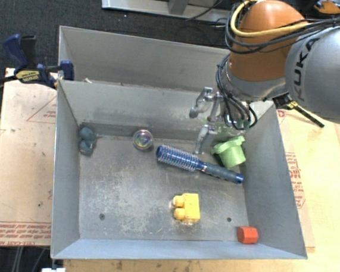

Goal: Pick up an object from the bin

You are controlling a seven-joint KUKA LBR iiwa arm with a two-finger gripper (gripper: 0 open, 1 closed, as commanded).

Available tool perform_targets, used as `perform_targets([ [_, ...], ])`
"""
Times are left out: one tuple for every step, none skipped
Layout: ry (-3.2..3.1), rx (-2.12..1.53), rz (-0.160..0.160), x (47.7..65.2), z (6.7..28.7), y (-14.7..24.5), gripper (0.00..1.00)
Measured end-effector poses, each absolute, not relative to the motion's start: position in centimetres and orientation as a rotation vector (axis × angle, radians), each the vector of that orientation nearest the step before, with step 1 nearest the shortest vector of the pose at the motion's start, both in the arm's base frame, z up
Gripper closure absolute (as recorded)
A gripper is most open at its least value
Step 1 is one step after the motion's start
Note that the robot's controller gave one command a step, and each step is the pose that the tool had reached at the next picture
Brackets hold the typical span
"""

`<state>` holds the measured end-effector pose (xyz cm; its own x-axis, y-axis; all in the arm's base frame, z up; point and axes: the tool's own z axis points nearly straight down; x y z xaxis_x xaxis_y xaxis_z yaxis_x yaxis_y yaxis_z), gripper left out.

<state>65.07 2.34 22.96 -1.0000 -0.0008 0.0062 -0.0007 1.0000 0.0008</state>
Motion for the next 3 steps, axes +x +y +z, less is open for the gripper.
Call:
perform_targets([
  [-3.127, -0.313, -0.001, 64.1, 23.8, 1.1, 0.0],
  [-3.133, -0.223, -0.002, 58.8, 8.0, 5.5, 0.0],
  [-3.137, -0.227, -0.001, 59.0, 8.4, 5.3, 1.0],
])
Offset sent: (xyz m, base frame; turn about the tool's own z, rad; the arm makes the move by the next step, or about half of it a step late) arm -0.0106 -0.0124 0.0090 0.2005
